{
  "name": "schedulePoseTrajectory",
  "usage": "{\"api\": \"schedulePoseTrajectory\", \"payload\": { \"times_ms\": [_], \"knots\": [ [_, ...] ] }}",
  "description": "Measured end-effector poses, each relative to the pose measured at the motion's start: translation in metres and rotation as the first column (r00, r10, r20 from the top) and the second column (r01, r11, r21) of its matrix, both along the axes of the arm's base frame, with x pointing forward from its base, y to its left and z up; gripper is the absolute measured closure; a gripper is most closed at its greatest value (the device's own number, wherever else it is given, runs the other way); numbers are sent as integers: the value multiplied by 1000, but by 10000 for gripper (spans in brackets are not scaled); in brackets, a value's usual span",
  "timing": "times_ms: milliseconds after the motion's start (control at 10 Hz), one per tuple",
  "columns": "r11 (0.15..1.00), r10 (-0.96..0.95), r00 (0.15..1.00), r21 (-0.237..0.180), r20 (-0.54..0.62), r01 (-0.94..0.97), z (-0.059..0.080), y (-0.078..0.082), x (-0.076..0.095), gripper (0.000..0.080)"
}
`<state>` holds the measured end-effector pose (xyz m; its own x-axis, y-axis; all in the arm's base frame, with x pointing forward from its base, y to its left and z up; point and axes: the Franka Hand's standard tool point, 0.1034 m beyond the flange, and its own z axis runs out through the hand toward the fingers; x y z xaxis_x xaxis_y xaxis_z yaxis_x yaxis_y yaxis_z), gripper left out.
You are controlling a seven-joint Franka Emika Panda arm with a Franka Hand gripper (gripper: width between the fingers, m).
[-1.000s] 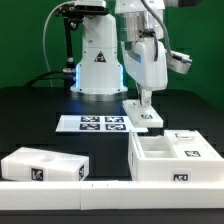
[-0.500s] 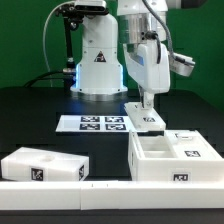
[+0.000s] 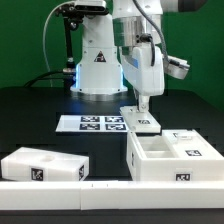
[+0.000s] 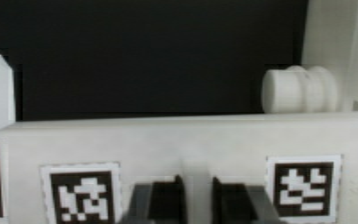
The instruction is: Assemble cabinet
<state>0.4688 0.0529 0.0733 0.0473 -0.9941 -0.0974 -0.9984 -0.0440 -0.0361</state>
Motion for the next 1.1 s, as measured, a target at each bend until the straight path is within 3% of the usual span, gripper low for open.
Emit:
{"api": "schedulePoseTrajectory", "payload": {
  "times_ms": [200,800,1100],
  "knots": [
    [1000,11,1000,0,3,-11,0,5,3,737],
    [999,38,999,8,-1,-38,-4,3,-11,737],
    [999,36,999,5,-1,-36,-6,1,-9,737]
  ]
}}
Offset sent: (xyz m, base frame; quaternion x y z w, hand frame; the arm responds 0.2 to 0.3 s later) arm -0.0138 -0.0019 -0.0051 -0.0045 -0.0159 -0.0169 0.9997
